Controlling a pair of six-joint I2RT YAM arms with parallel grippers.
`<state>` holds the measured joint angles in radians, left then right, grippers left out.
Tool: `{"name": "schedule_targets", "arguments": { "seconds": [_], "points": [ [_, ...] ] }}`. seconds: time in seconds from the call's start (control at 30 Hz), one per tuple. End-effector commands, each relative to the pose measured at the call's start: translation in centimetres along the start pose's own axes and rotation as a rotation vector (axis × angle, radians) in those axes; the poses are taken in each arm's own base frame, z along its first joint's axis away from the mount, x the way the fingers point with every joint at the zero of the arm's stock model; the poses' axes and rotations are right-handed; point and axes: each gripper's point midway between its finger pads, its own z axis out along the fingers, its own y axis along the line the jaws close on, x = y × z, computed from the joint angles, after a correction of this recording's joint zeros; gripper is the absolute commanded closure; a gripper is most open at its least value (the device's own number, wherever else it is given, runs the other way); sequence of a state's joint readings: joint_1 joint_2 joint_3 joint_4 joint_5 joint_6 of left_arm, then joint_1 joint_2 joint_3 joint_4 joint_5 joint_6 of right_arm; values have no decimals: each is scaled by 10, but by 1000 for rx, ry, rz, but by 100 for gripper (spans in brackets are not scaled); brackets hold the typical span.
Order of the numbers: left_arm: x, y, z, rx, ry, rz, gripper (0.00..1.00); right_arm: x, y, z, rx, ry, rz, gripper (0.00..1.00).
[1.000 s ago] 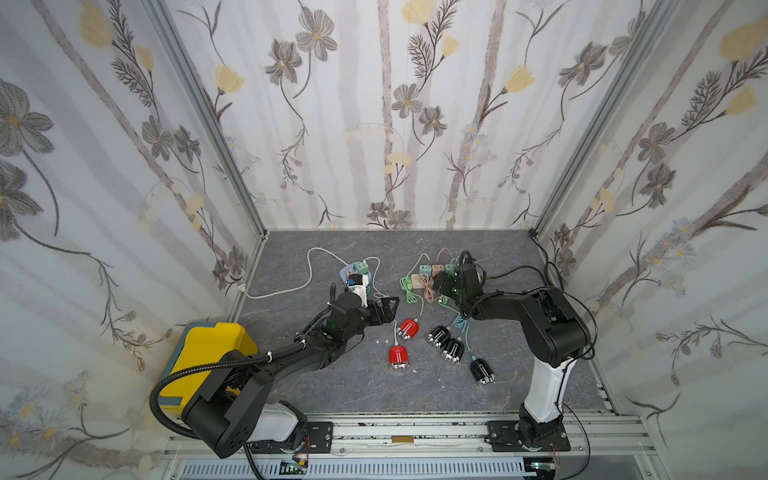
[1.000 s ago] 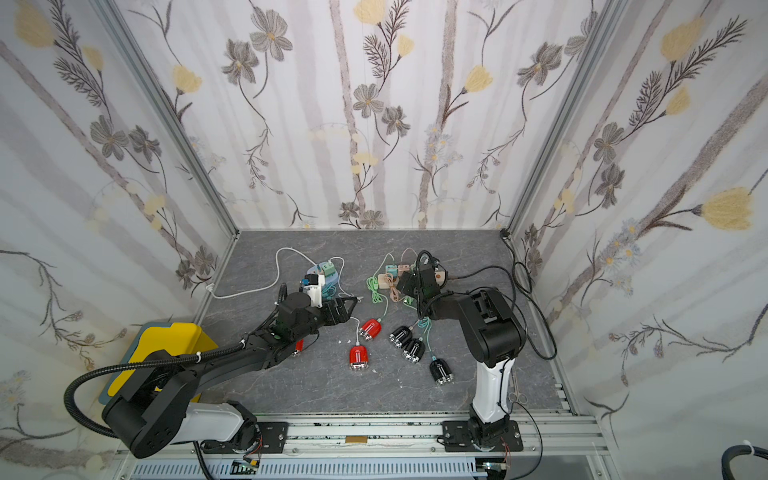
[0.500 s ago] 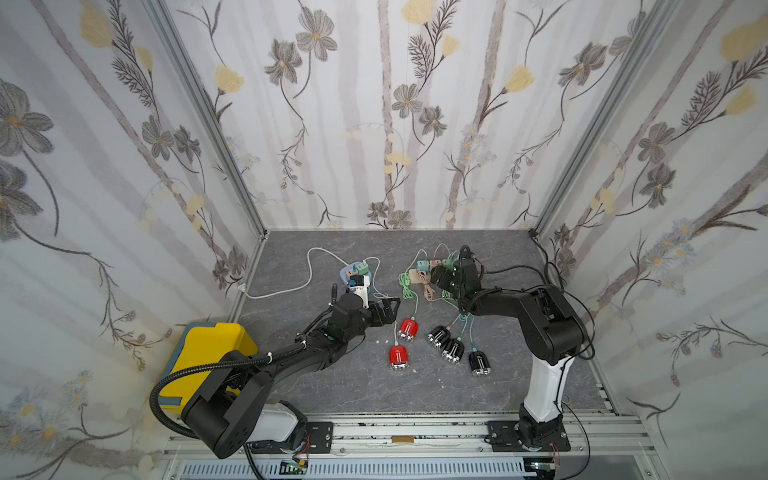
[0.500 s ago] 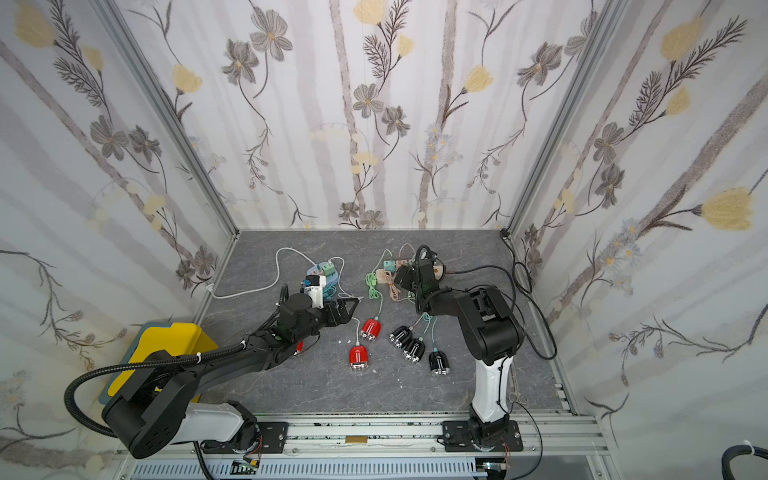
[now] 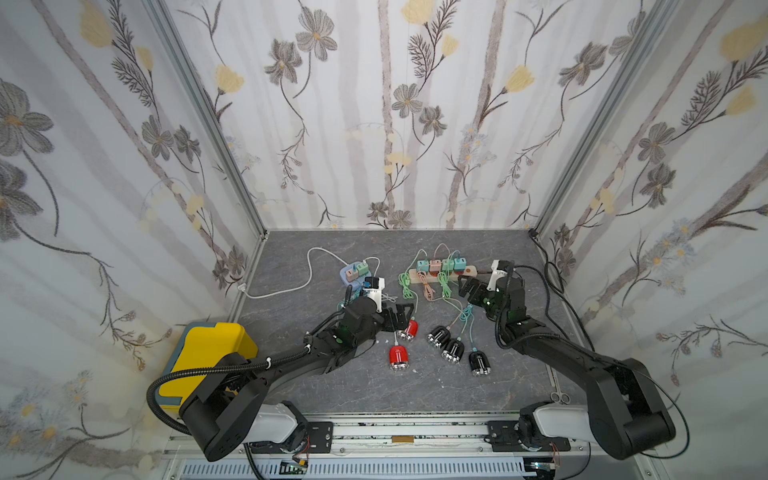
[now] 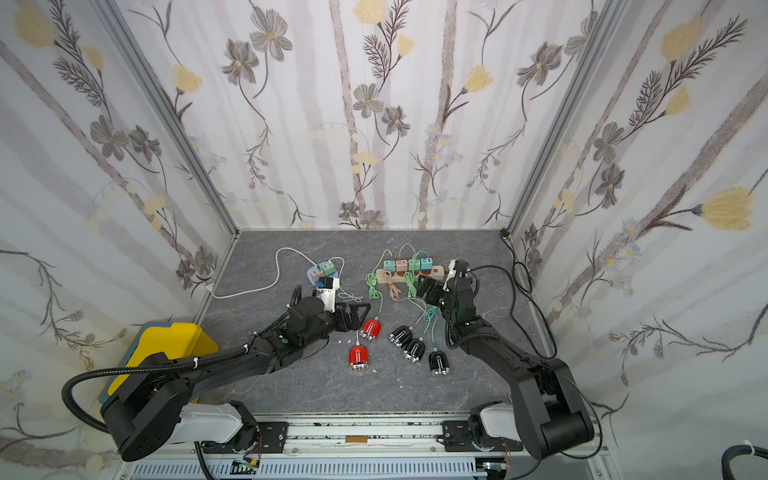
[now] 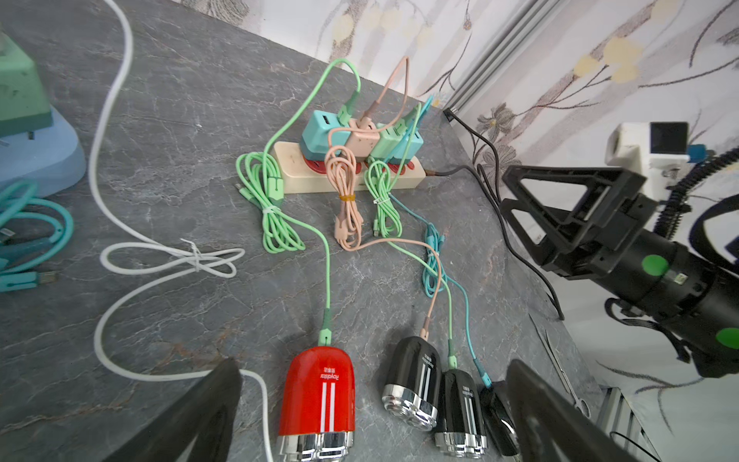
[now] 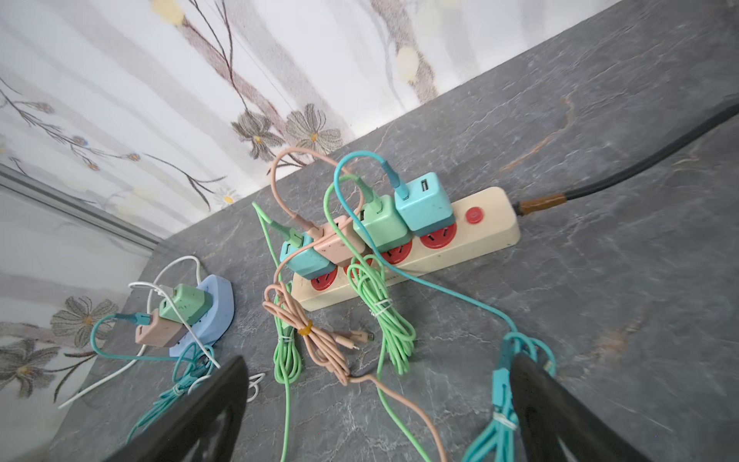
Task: Unplug the electric shaver
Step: Move the socket to the center of the board.
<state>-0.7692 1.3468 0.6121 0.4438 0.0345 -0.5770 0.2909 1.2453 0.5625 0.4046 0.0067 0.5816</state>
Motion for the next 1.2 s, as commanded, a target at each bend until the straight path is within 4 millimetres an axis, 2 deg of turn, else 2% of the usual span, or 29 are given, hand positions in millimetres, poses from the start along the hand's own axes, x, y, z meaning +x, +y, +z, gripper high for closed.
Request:
{"name": "schedule_targets", "arguments": {
  "seconds": [0.0,0.17,0.3,0.47,0.6,0.8,1.03,1.17],
  "points": [
    [7,-2,8,-19,29,-12,0,0,-5,-24,17,1,-50,0],
    [10,-16,34,20,59,-86,0,5,-19,-55,52,-20,-75,0],
    [10,-17,69,-3,87,-92,0,9,-20,-73,16,-64,-63,0],
    [12,-12,115,-65,135,-111,0,10,-27,-86,30,-102,-109,0],
    [18,2,148,-146,171,-114,0,13,-29,-89,48,-66,-89,0],
    [6,19,184,-247,161,-86,0,12,-19,-87,3,-49,-16,0],
    [-1,43,211,-292,162,-86,0,7,-10,-87,-39,-65,-32,0],
    [-8,48,222,-289,155,-73,0,5,-9,-89,-36,-68,-71,0]
  ]
}}
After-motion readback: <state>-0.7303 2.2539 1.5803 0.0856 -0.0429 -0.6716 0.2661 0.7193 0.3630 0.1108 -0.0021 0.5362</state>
